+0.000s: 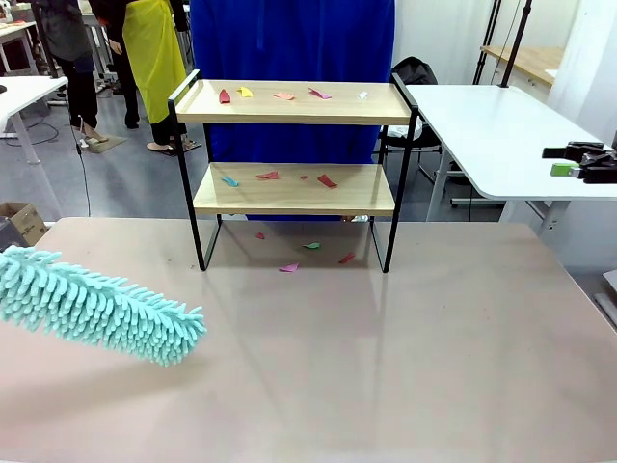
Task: Clean the shelf.
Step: Clean the specific section of the Shelf indicated by the human with the Duster.
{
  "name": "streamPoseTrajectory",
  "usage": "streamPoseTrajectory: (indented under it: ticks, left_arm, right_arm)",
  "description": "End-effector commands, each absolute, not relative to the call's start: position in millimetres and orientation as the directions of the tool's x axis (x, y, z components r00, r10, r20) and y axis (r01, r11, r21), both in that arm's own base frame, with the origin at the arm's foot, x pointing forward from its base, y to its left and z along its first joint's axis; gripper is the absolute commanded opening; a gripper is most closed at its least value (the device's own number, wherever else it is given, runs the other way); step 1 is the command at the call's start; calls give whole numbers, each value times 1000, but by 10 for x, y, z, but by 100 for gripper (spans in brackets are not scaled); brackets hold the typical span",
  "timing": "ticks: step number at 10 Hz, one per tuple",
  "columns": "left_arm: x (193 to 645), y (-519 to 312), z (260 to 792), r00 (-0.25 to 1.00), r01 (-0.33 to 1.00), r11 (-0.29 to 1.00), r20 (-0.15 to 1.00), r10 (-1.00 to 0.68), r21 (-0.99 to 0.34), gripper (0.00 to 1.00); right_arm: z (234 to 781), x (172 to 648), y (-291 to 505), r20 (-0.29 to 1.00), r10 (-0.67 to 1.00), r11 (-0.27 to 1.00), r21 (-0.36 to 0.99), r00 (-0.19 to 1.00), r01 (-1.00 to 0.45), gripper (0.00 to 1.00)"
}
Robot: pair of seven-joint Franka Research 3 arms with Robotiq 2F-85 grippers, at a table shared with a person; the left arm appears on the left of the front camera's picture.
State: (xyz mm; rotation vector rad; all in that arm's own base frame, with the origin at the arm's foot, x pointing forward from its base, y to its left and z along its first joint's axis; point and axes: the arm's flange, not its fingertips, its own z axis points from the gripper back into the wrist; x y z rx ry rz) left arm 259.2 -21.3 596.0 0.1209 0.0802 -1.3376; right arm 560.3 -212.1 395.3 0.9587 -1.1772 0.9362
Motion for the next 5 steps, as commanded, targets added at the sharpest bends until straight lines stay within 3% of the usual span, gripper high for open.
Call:
streamPoseTrajectory:
  ticks: [1, 5]
  left_arm:
    - [2572, -203, 6021, 235, 972, 233, -119, -965, 34, 13]
    - [2572, -203, 6021, 235, 972, 233, -119, -965, 34, 13]
  right_arm:
    - [3975, 5599, -2109, 987, 83, 316, 102, 135, -943, 100]
    - [3975, 5599, -2109, 987, 83, 316, 102, 135, -943, 100]
